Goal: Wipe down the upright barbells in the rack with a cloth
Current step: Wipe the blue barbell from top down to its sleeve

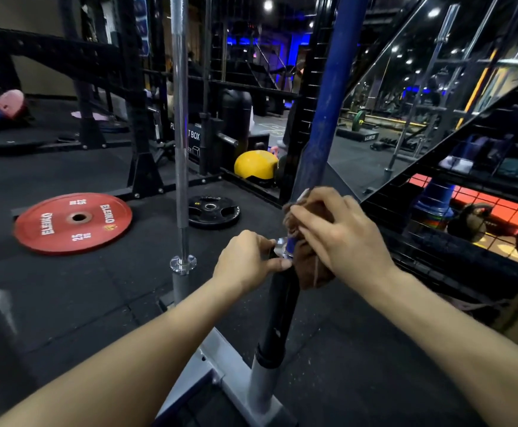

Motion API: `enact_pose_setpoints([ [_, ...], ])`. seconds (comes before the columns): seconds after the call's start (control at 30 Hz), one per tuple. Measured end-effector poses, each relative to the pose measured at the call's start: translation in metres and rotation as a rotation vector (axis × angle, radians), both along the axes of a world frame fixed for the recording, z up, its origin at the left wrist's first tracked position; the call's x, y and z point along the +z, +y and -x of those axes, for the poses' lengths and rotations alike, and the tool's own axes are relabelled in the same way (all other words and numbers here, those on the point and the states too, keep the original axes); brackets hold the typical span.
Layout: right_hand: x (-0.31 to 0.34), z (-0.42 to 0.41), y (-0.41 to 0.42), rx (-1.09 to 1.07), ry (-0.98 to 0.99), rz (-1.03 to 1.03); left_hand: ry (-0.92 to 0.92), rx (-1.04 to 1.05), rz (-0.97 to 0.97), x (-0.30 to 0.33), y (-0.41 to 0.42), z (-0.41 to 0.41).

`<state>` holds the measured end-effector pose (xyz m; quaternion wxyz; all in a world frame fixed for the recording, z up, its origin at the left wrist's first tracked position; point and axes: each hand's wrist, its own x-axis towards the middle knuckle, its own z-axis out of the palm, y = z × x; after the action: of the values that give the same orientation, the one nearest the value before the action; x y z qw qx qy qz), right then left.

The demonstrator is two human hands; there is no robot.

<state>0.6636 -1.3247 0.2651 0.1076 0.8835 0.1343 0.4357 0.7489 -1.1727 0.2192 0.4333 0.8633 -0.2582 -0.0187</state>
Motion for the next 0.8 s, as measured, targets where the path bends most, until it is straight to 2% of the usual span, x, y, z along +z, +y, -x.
enact_pose_setpoints([
  [0.07, -0.007, -0.001, -0.002, -0.019, 0.023, -0.006, -0.017, 0.002, 0.004, -0.002, -0.001, -0.001],
  [0.23, -0.021, 0.012, 0.001, -0.027, 0.253, -0.011, -0.013, 0.006, -0.016, -0.001, -0.001, 0.002],
  [0.4, 0.008, 0.009, 0.0, -0.084, 0.142, -0.096, -0.018, 0.016, 0.012, -0.005, -0.002, 0.003],
  [0.57, -0.023, 0.019, -0.006, -0.078, 0.295, -0.074, -0.022, 0.021, -0.009, -0.001, -0.001, 0.006],
  [0.67, -0.007, 0.024, -0.002, -0.106, 0.18, -0.046, -0.036, 0.019, -0.032, 0.003, 0.0, 0.009],
  [0.8, 0.006, 0.014, 0.011, -0.08, 0.076, -0.119, -0.046, 0.027, -0.005, 0.003, 0.0, 0.01],
])
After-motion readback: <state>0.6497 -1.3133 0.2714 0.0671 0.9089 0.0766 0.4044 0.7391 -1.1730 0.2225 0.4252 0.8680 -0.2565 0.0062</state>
